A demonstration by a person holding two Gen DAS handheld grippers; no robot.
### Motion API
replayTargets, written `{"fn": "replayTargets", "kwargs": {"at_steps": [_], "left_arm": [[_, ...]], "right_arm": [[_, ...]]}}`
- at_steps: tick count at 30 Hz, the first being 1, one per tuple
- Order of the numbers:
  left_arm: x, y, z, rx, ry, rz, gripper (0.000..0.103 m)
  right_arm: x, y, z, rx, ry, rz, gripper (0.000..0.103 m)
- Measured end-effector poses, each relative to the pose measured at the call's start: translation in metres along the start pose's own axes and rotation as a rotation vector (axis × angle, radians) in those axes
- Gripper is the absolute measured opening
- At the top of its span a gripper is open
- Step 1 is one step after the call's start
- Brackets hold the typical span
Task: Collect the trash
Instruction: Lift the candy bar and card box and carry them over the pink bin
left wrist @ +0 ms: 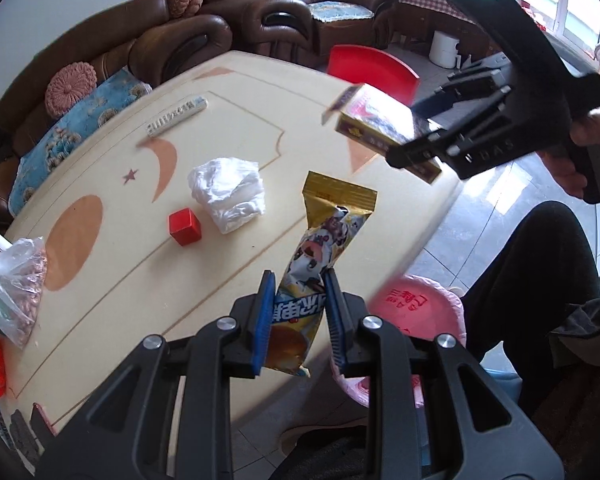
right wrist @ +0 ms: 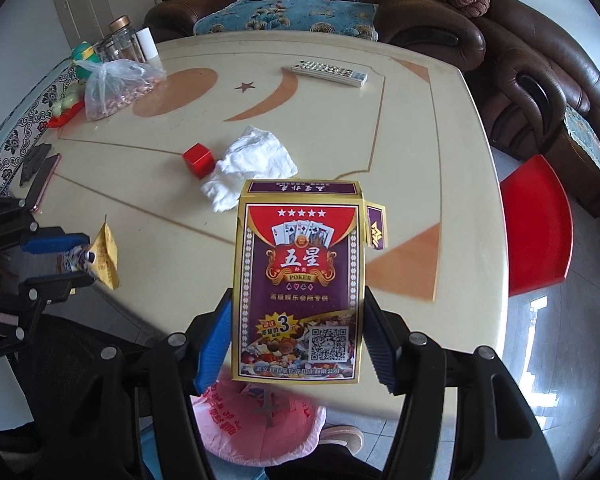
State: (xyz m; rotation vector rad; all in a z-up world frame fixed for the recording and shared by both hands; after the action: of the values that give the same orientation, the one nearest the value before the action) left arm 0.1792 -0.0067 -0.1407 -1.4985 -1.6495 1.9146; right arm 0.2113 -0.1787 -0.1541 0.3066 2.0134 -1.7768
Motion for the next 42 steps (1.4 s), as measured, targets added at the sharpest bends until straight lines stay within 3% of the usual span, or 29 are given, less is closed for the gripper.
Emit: {"fn": "replayTargets", "kwargs": {"at_steps": [9, 19, 28, 42], "left_arm": [[0.015, -0.028, 0.042, 0.017, 0.021, 0.018, 0.026], [0.042, -0.028, 0.089, 0.066, 0.039, -0.003, 0.026], [0.072, 0.004, 0.109, 0.128, 0.006, -0.069, 0.026], [0.105, 0.076, 0.115, 0.218, -0.068, -0.197, 0.026]], "right_arm": [[0.068, -0.042, -0.018, 0.000, -0.013, 0.002, 0.058], [0.128, -0.052, -0.028, -0.008, -0.012, -0.037, 0.058], [0.162, -0.023, -0.031, -0.024, 0.001, -0.113, 0.058], [0.202, 0.064, -0.028, -0.057, 0.044, -0.287, 0.059]]}}
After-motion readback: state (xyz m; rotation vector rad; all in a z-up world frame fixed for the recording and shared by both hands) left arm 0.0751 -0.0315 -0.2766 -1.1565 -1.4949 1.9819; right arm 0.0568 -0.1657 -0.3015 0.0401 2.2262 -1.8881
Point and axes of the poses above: each gripper's, at about its wrist camera, not at the fingertips, and y roughly the way its jaws point, z to its right, x to its underside, the point moved 5 cm from there along y, roughly the way its jaws point, and after that the axes turned 4 degrees about y, right-handed, at the moved point
